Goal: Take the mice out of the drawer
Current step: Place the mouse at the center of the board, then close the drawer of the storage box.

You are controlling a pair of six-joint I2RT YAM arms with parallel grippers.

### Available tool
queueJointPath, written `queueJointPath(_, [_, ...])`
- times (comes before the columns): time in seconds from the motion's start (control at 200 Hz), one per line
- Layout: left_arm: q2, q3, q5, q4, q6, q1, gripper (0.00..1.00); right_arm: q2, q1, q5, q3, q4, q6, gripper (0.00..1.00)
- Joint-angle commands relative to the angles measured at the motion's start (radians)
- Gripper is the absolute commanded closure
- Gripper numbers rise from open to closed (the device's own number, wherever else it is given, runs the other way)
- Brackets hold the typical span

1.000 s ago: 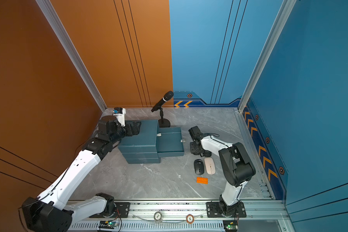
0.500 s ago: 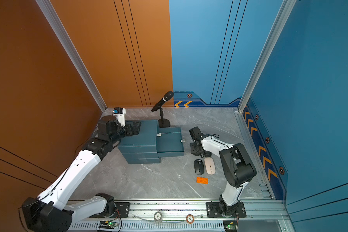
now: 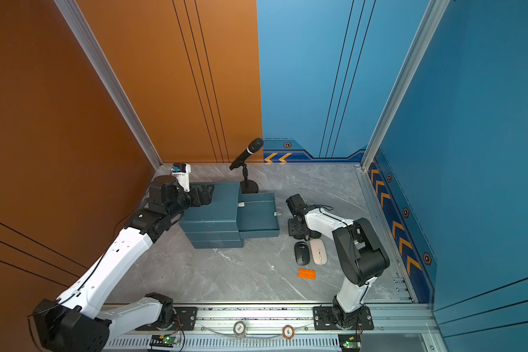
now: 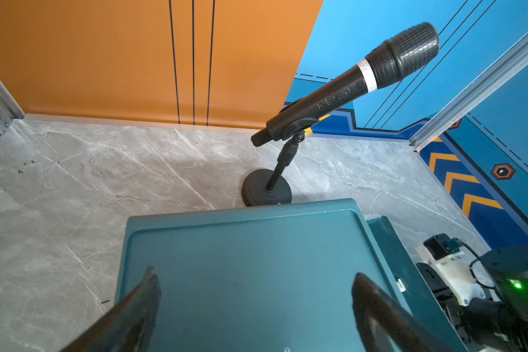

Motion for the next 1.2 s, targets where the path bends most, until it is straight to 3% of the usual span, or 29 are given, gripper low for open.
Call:
queueJointPath(0.0, [-0.014, -0.011, -0.017, 0.005, 0.012, -0.009, 0.02, -0.045, 0.009, -0.011, 0.007, -0.041, 0.024, 0.37])
queueJointPath(0.355, [-0.014, -0.011, -0.023, 0.004, 0.016, -0.008, 0.02, -0.118, 0.021, 0.028, 0.055, -0.093, 0.031, 0.33])
queueJointPath(0.716, [0.0, -0.008, 0.001, 0.002, 0.01, -0.007, 0.02, -0.251, 0.03, -0.141, 0.031, -0.002, 0.039, 0.27])
queueJointPath(1.196, [0.009, -0.011, 0.025, 0.014, -0.01, -0.013, 0.02, -0.208, 0.109, -0.25, 0.075, 0.101, 0.065, 0.23])
